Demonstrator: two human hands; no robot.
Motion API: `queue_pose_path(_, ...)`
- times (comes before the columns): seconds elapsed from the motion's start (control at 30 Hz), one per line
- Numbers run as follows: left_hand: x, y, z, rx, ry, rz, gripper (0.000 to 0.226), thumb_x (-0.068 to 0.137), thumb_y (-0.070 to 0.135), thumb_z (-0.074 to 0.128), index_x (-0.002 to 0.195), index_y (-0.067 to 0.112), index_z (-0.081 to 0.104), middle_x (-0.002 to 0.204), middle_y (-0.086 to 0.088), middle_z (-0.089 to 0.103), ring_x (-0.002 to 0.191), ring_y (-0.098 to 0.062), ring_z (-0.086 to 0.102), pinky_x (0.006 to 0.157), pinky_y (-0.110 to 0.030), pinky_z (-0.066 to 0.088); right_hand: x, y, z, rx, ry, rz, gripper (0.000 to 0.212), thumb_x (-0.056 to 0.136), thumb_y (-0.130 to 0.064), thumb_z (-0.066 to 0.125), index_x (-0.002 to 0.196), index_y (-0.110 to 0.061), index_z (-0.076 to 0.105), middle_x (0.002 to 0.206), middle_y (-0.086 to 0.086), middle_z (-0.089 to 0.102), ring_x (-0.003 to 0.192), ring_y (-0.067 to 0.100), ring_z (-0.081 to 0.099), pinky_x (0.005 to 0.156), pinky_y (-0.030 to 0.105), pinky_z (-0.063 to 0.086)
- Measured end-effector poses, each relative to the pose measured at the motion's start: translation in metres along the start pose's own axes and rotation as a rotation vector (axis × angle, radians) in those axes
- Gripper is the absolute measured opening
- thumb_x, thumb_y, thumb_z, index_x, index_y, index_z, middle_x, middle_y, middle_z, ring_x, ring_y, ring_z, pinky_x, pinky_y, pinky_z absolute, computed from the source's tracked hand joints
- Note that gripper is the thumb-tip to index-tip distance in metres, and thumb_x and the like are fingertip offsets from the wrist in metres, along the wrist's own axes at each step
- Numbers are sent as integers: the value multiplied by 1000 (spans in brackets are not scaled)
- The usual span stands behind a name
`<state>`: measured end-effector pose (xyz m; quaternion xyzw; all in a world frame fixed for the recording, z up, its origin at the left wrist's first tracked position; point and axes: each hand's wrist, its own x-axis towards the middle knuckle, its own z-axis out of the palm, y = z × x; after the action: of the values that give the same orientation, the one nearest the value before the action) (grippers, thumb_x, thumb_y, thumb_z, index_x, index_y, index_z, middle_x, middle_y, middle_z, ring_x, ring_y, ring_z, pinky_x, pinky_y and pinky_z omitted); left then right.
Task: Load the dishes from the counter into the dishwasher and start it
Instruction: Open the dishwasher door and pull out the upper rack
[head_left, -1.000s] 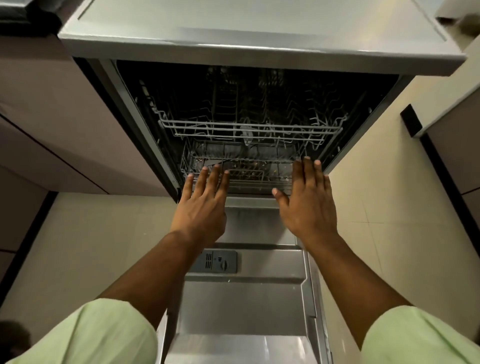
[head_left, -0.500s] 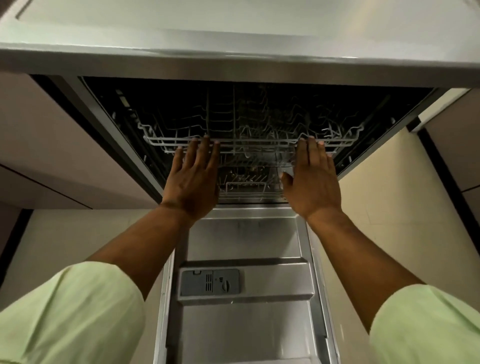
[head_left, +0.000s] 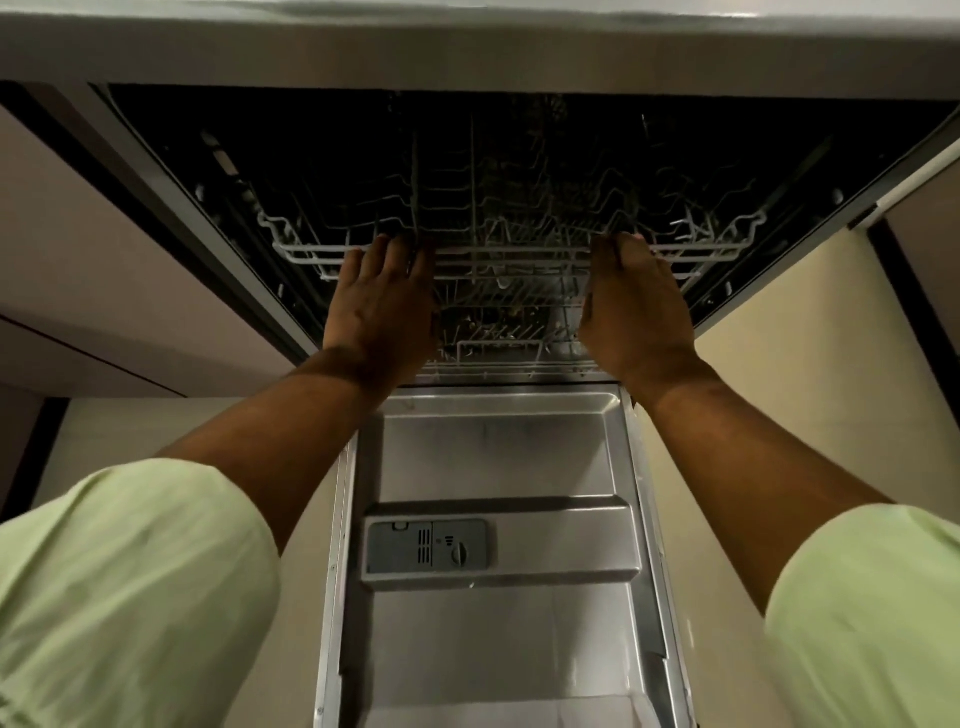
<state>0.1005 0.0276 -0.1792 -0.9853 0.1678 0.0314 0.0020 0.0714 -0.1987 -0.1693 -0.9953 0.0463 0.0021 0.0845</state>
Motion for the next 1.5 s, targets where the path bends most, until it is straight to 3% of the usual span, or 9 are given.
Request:
queue_pose_path(0.3, -23, 17, -15, -9, -14, -22, 67, 94, 33, 51, 152, 8, 27, 149, -16, 39, 139, -32, 36, 119, -45, 25, -18, 7, -12, 29, -44, -40, 54, 79, -8, 68, 131, -7, 52, 127, 19, 49, 114, 39, 51, 96, 43, 47)
queue_pose_path(0.57, -76, 41, -16, -6, -62, -93, 74, 93, 29, 57, 155, 12, 20, 154, -14, 30, 145, -31, 27, 123, -44, 17, -67, 12, -13, 1, -144, 4, 66, 83, -8, 64, 144, -11, 39, 145, 14, 34, 132, 36, 38, 110, 42, 37)
queue_pose_path(0.73, -118, 58, -12, -66, -32, -119, 73, 91, 28, 59, 153, 10, 25, 152, -15, 32, 143, -32, 28, 120, -44, 23, -114, 20, -11, -24, -67, -68, 62, 83, -8, 63, 141, -8, 42, 143, 15, 37, 124, 38, 45, 105, 42, 42)
queue_pose_path(0.9, -151, 69, -8, -80, -54, -162, 76, 90, 25, 59, 154, 10, 20, 157, -14, 27, 149, -30, 19, 123, -44, 15, -149, 17, -12, -47, -104, -55, 68, 86, -8, 63, 148, -12, 34, 153, 13, 27, 131, 38, 42, 109, 44, 39)
queue_pose_path(1.1, -186, 75, -11, -73, -71, -172, 66, 91, 23, 54, 150, 9, 28, 150, -14, 36, 142, -31, 31, 119, -44, 27, -192, 13, -16, -53, -75, -85, 58, 85, -8, 63, 140, -10, 42, 141, 13, 38, 122, 35, 48, 104, 42, 41)
queue_pose_path(1.23, -210, 75, -11, -95, -71, -135, 61, 91, 20, 55, 147, 10, 32, 143, -12, 40, 137, -29, 37, 114, -43, 32, -216, 8, -17, -44, -91, -68, 63, 84, -10, 68, 141, -9, 40, 139, 12, 39, 124, 32, 47, 103, 40, 43)
queue_pose_path(1.5, -258, 77, -1, -81, -80, -89, 67, 94, 11, 49, 154, 10, 21, 156, -13, 30, 148, -28, 24, 120, -45, 26, -266, -2, -21, -44, -92, -11, 58, 87, -6, 63, 141, -10, 40, 136, 12, 40, 120, 29, 49, 95, 37, 46)
